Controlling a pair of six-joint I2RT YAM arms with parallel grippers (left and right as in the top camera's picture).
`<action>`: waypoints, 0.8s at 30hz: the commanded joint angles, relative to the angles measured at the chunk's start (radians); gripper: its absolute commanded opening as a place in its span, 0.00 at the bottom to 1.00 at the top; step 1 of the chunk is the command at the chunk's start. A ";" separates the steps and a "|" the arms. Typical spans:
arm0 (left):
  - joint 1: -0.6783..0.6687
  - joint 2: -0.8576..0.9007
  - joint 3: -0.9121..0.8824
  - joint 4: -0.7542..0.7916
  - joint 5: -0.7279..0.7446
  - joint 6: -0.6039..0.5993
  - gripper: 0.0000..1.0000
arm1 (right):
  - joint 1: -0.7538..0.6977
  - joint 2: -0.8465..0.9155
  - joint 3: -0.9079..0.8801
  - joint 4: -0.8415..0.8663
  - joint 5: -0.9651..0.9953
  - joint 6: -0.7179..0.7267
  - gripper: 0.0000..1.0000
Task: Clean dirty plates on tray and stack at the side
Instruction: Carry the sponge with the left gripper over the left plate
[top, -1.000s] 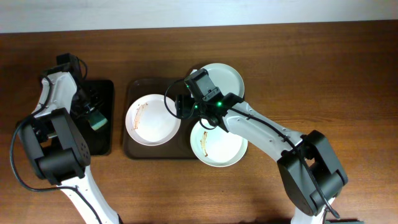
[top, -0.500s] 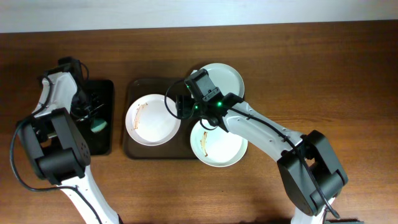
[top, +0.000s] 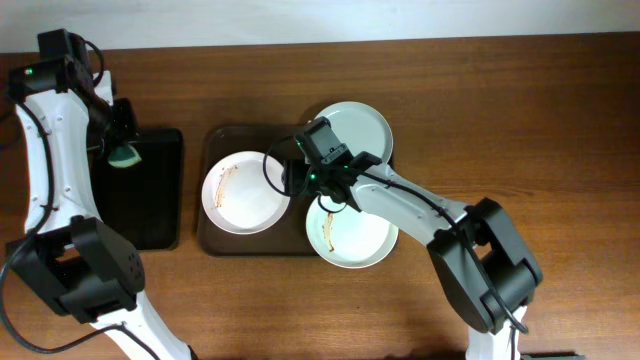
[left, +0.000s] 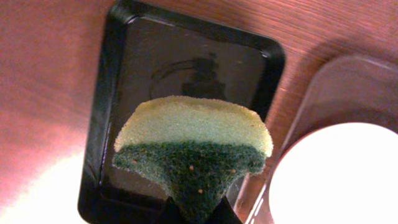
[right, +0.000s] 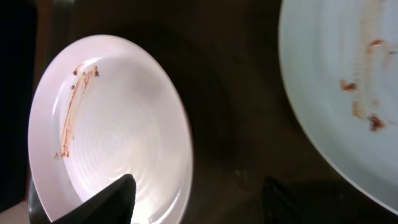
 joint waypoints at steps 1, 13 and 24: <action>-0.005 -0.008 0.012 0.003 0.066 0.095 0.00 | -0.001 0.050 0.010 0.038 -0.052 0.033 0.60; -0.088 -0.003 0.011 0.007 0.101 0.132 0.00 | 0.014 0.109 0.010 0.102 -0.087 0.080 0.46; -0.101 0.003 0.011 0.018 0.101 0.147 0.00 | 0.014 0.138 0.011 0.128 -0.092 0.106 0.29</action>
